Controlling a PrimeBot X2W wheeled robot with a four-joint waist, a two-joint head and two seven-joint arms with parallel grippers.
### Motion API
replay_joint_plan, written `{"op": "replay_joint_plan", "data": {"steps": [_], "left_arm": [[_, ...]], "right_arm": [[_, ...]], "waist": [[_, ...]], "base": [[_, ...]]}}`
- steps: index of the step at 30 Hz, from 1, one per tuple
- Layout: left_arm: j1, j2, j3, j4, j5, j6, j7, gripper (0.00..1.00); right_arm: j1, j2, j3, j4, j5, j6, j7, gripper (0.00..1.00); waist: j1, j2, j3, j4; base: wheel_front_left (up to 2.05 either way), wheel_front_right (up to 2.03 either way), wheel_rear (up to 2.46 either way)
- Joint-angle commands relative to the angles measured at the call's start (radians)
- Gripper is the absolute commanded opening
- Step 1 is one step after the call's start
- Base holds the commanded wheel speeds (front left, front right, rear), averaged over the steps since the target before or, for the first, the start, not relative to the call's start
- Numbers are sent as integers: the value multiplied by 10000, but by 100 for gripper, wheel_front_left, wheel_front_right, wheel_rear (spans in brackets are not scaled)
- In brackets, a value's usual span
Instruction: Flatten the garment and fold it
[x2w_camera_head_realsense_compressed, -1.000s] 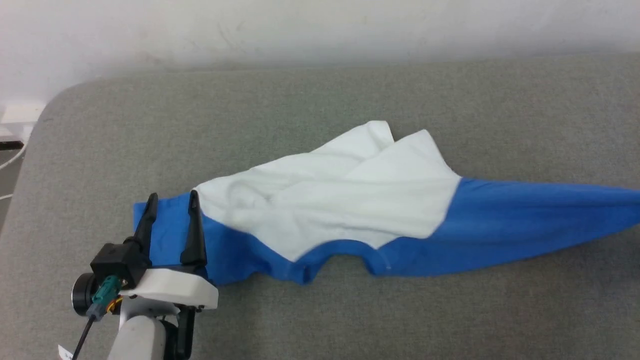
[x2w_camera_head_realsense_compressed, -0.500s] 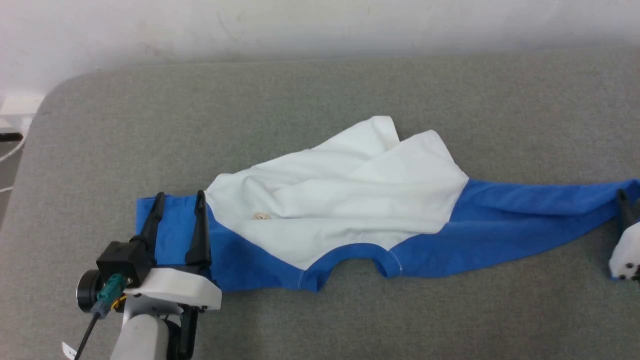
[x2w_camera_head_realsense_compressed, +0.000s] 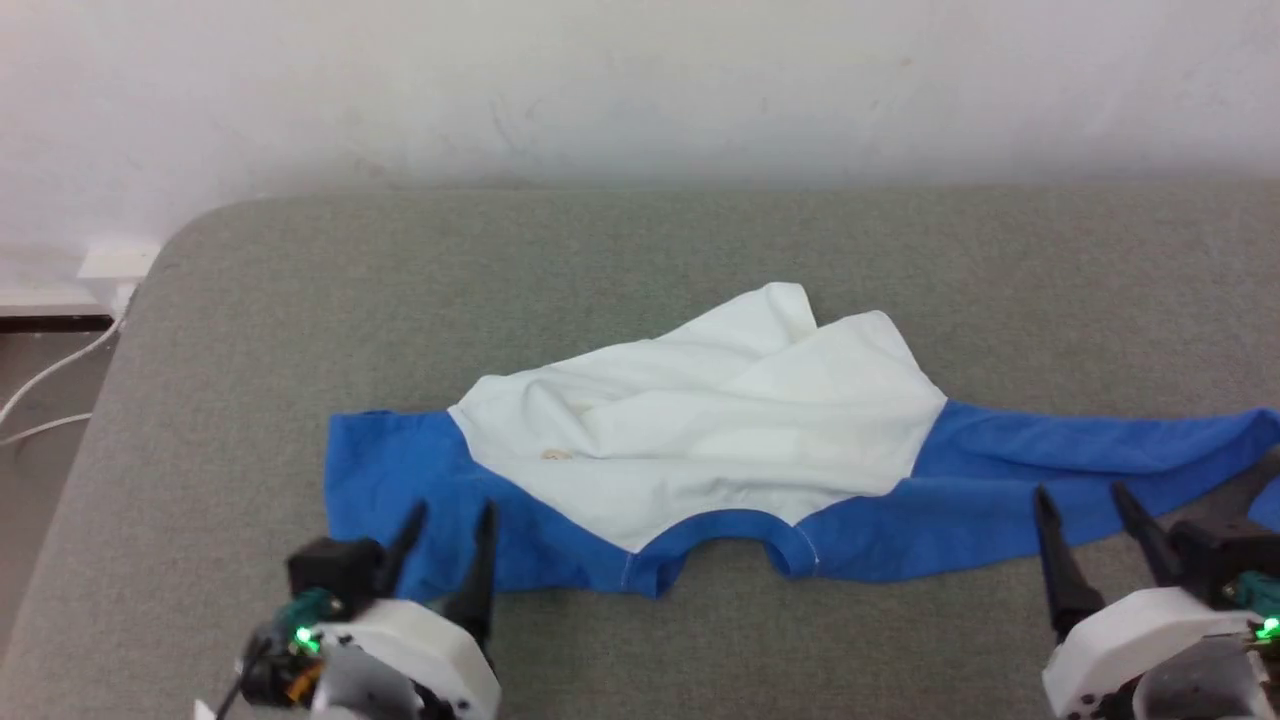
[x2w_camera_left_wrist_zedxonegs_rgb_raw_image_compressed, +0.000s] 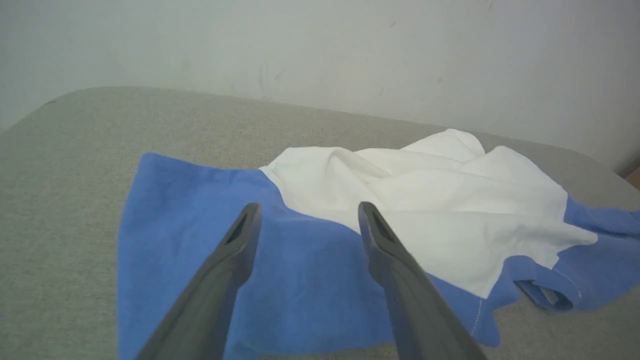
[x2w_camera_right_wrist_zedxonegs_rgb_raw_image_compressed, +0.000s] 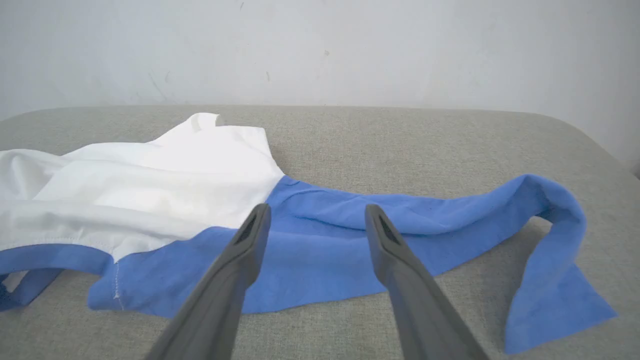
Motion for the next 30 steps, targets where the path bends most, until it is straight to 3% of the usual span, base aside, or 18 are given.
{"op": "replay_joint_plan", "data": {"steps": [1, 4, 11, 16, 30], "left_arm": [[260, -78, -100, 34, -161, -58, 467, 100], [642, -240, -201, -32, -1057, 204, 2537, 100], [705, -367, -287, -253, -2066, 935, 4124, 100], [443, -399, -194, -210, -2716, 1263, 4211, 100], [-358, -406, -71, 469, -3534, 1128, 3327, 100]], "right_arm": [[111, 26, 113, -113, 81, -11, 76, 100], [297, 53, 508, -276, 8, -11, 297, 100], [168, 63, 728, -327, 133, -11, 347, 100], [-45, 64, 896, -254, 210, -11, 315, 100], [-338, 65, 1134, -68, 347, -11, 264, 100]], "waist": [[1, 0, -45, 87], [1, 0, 25, 197], [1, 0, 294, 262], [1, 0, 512, 158], [1, 0, 930, -69]], "base": [[0, 0, 0], [0, 0, 0], [0, 0, 0], [0, 0, 0], [0, 0, 0]]}}
